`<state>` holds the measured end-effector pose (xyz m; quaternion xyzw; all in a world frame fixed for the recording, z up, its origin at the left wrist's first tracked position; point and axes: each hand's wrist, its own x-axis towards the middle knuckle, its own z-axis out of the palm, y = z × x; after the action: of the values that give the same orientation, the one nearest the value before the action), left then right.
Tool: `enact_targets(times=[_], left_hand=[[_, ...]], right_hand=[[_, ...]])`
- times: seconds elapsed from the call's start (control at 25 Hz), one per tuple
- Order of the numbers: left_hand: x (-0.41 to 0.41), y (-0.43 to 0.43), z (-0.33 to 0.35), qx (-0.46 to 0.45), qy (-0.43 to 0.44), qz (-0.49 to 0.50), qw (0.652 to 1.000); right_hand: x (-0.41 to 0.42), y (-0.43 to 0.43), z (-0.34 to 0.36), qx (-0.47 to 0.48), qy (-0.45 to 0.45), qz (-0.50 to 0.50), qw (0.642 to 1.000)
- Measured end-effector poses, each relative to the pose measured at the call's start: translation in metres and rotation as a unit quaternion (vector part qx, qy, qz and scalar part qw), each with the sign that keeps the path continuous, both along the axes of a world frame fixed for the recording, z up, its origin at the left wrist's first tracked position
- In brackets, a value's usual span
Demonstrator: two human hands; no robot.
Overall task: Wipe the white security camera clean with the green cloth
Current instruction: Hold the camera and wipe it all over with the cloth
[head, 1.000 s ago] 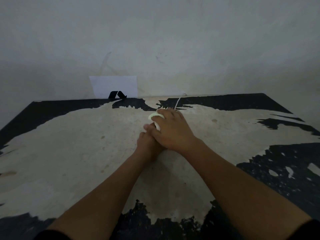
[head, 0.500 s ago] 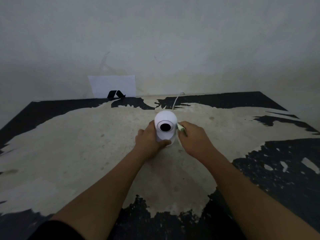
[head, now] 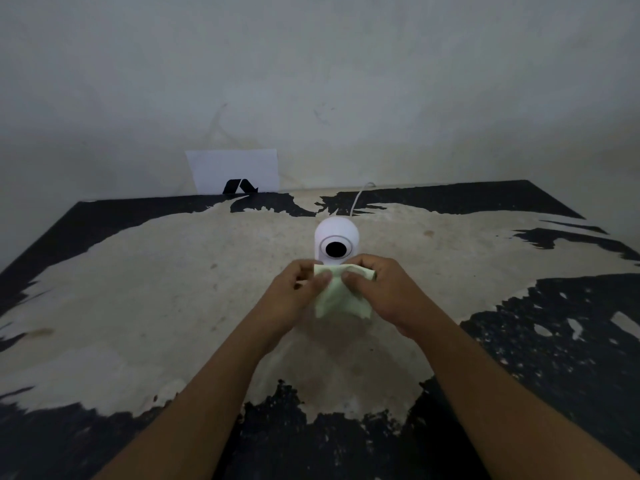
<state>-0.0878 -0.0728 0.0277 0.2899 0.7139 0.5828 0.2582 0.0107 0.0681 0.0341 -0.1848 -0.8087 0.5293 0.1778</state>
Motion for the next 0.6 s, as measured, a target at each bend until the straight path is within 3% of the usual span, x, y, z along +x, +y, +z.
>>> enact_targets(times=[0.12, 0.32, 0.48, 0.6], left_hand=[[-0.009, -0.001, -0.008, -0.010, 0.014, 0.012, 1.000], [-0.028, 0.018, -0.008, -0.027, 0.112, 0.105, 0.988], [-0.038, 0.030, -0.008, -0.027, 0.171, 0.106, 0.979], [-0.043, 0.035, -0.012, -0.036, 0.191, 0.115, 0.974]], right_hand=[[-0.007, 0.001, 0.005, 0.011, -0.008, 0.007, 1.000], [-0.030, 0.029, 0.031, 0.025, 0.029, -0.125, 0.991], [-0.051, 0.032, 0.026, -0.037, 0.001, -0.058, 0.998], [-0.056, 0.032, 0.018, -0.063, 0.011, -0.066, 0.996]])
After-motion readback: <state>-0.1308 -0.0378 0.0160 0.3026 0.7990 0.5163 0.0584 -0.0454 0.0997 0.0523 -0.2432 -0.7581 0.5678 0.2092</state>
